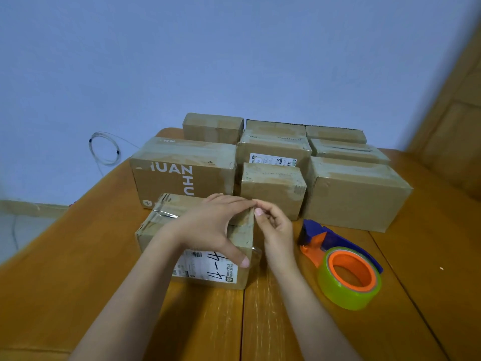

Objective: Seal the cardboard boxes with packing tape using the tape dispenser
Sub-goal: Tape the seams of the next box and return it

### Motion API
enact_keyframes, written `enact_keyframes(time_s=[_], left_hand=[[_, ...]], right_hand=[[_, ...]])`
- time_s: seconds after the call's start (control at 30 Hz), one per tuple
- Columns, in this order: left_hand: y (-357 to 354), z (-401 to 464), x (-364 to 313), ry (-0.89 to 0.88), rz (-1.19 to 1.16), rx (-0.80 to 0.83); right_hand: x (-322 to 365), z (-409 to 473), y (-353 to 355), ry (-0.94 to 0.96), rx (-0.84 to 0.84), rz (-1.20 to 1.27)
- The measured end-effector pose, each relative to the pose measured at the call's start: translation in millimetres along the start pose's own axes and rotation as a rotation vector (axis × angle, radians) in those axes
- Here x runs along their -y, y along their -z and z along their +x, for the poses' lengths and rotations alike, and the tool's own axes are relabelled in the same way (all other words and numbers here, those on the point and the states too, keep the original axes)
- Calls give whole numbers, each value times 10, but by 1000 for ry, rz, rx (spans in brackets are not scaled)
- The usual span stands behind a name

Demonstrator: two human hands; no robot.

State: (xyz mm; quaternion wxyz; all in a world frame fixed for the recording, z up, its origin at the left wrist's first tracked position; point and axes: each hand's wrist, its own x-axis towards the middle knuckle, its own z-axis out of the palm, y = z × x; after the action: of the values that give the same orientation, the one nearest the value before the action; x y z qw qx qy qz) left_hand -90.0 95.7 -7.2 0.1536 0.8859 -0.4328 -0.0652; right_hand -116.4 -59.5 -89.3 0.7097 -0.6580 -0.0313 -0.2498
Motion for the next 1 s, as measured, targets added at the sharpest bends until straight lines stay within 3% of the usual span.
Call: enact_keyframes(time_s=[0.77,1.0], left_hand=[[-55,20,-1,33,-22,-20],[-50,19,-3,51,-12,-5]], right_hand=[[14,30,44,56,-36,-83],[-4,6,-12,114,-86,-278]])
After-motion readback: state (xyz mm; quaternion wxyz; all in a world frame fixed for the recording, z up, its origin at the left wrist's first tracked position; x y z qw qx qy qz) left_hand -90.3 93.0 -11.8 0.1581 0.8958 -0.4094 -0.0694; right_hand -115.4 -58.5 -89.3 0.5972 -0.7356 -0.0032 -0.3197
